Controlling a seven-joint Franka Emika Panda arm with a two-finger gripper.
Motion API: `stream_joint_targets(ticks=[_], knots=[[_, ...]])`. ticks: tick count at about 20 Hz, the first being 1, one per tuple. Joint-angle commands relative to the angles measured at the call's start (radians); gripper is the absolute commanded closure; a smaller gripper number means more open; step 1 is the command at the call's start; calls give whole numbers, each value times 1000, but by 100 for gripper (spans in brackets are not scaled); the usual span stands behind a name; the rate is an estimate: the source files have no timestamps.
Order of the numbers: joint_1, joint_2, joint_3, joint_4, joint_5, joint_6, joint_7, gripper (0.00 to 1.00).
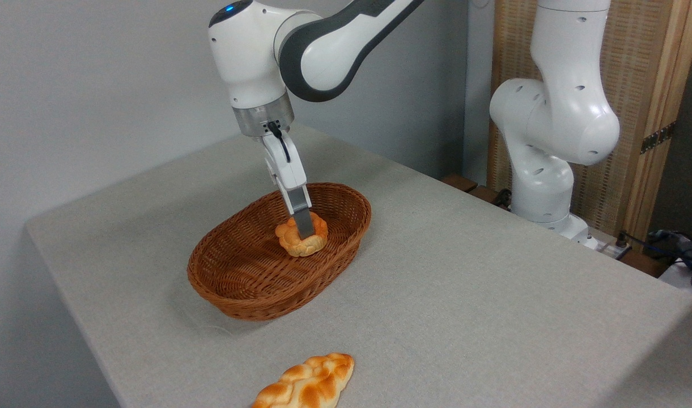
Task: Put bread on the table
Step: 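Close the gripper fingers around the round bun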
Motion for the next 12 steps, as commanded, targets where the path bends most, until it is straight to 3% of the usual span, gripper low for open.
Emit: stream_joint_targets(ticks=[1, 9, 12], knots=[[0, -2, -1, -13, -11, 24, 23, 56], [0, 2, -1, -13, -11, 24, 28, 57], [0, 2, -1, -12, -11, 22, 28, 62]])
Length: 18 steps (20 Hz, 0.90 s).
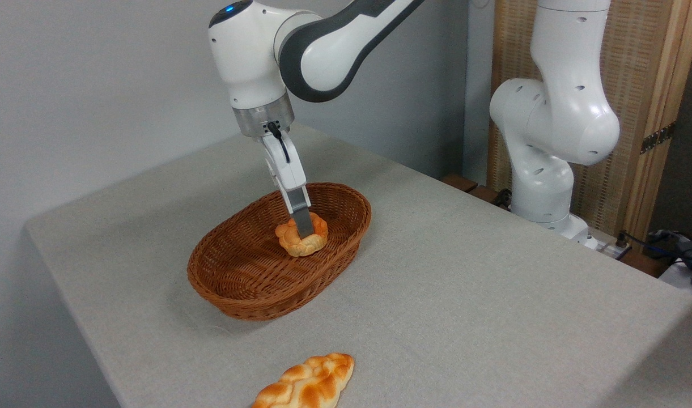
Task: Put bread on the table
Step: 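Lift the bun up and carry it over the basket rim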
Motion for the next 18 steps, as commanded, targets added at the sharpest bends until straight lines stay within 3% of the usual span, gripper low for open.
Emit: stream_joint_targets(ticks=[1, 11, 18], knots=[[0, 1, -1, -9, -11, 24, 22, 63], [13, -8, 19, 58, -14, -25, 66, 65], [13, -11, 129, 178, -60, -191, 206, 65]])
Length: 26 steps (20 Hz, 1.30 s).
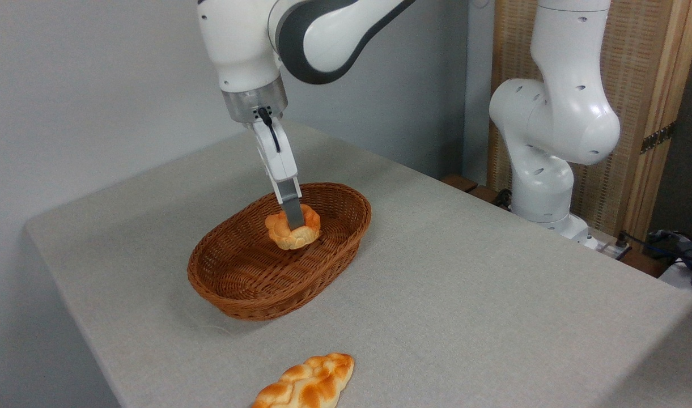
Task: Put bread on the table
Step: 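Lift the bun up and carry it over the basket rim, then lower the bun onto the table beside the basket and release it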
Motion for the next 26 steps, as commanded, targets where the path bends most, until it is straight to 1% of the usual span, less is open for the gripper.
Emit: stream_joint_targets(ticks=[1, 2, 4, 5, 8, 10, 12, 14, 15, 16, 17, 18, 19, 21, 22, 23, 24, 25, 26], knots=[[-2, -7, 80, 94, -32, -144, 111, 65], [-2, -7, 87, 105, -32, -166, 128, 64], [-2, -20, 135, 138, -32, -227, 199, 64], [-2, -23, 158, 158, -32, -237, 210, 64], [-2, -27, 182, 189, -22, -249, 212, 64], [-2, -32, 206, 200, -5, -258, 221, 63], [-2, -50, 208, 200, 64, -260, 235, 62], [-3, -64, 209, 198, 118, -281, 241, 61], [-3, -64, 209, 197, 129, -287, 243, 61], [-5, -70, 211, 192, 153, -296, 249, 61], [-5, -75, 215, 191, 162, -299, 253, 61], [-11, -82, 240, 191, 182, -307, 264, 61], [-14, -86, 249, 191, 192, -309, 267, 61], [-14, -90, 258, 192, 234, -309, 272, 61], [-14, -95, 264, 192, 265, -309, 286, 59], [-12, -101, 283, 192, 284, -312, 312, 58], [-6, -109, 292, 192, 290, -313, 342, 52], [-5, -112, 295, 192, 290, -315, 358, 50], [-3, -119, 313, 192, 290, -318, 373, 48]])
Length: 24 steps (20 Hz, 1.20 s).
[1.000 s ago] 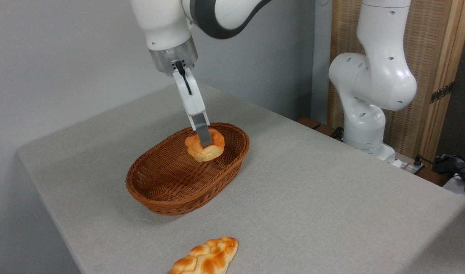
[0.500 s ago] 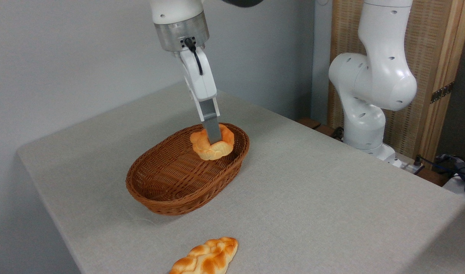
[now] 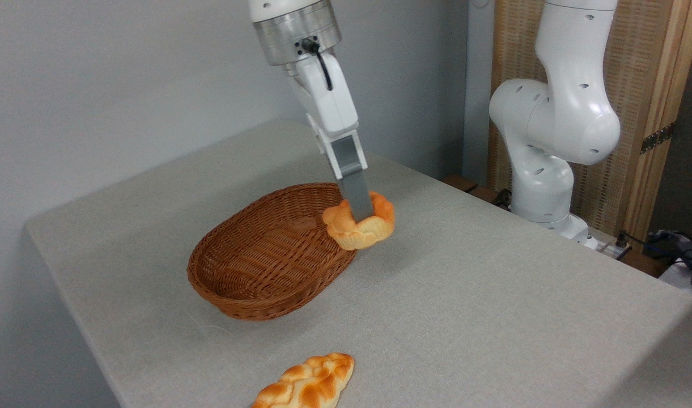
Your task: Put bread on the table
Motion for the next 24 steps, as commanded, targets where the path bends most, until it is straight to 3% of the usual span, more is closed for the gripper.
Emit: stream_joint_targets(ticks=[1, 4, 7, 9, 11, 24], knots=[[-8, -35, 59, 1, 22, -34, 67, 40], [-8, -37, 62, 1, 27, -48, 67, 28], [-10, -37, 60, 1, 84, -48, 66, 12], [-10, -37, 60, 1, 85, -46, 64, 11], [-10, -37, 60, 1, 85, -46, 53, 0], [-11, -35, 57, 2, 84, -45, 46, 0]])
